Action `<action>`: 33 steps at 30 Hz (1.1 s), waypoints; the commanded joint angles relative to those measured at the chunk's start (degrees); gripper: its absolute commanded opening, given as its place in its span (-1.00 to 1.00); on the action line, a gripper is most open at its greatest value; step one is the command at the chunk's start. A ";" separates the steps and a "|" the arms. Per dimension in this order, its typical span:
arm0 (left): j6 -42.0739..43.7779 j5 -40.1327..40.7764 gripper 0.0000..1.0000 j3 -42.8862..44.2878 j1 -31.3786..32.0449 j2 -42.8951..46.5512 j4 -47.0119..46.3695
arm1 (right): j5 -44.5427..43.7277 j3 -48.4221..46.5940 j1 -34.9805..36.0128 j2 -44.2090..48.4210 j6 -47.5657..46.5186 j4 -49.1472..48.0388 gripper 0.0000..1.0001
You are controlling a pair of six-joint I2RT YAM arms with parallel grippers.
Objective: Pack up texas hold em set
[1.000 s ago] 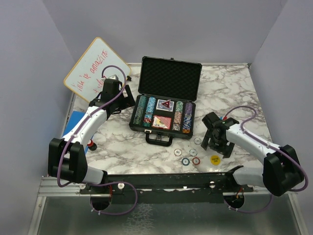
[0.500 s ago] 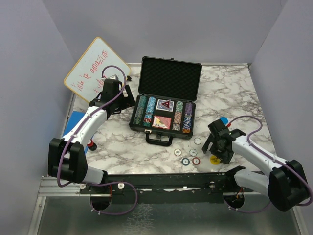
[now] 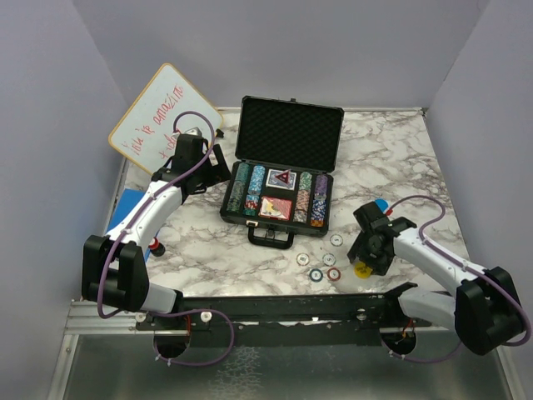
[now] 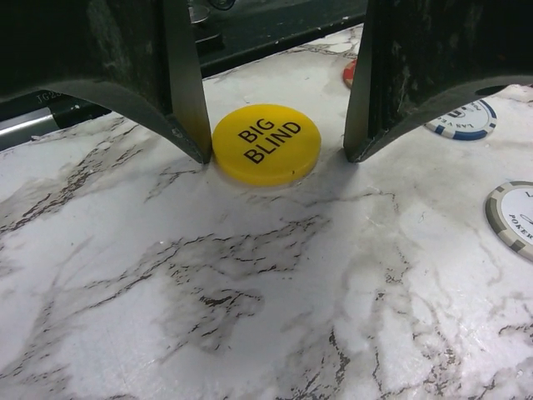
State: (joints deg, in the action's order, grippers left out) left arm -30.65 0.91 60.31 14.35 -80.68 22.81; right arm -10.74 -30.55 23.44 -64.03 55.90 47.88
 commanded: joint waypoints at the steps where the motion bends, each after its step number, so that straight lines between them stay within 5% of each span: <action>1: -0.24 -0.46 0.97 0.07 0.15 0.09 -0.50 | 1.71 -0.75 -0.37 -1.71 0.41 -0.52 0.29; 8: -0.28 -0.13 0.97 -0.42 0.15 0.23 -0.49 | 2.22 -1.74 -0.40 -1.65 -0.11 -0.68 0.05; 22: -0.20 0.10 0.97 -0.64 0.15 0.60 -0.57 | 2.79 -15.83 -0.32 -3.98 -6.34 1.82 0.06; 33: -0.19 0.38 0.97 -0.83 0.15 0.94 -0.66 | 6.56 -30.44 1.94 -12.67 -13.29 -5.37 0.06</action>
State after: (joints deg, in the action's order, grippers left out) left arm -30.65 0.93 60.20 14.33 -80.68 22.79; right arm -6.44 -56.99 23.81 -72.29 46.13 46.94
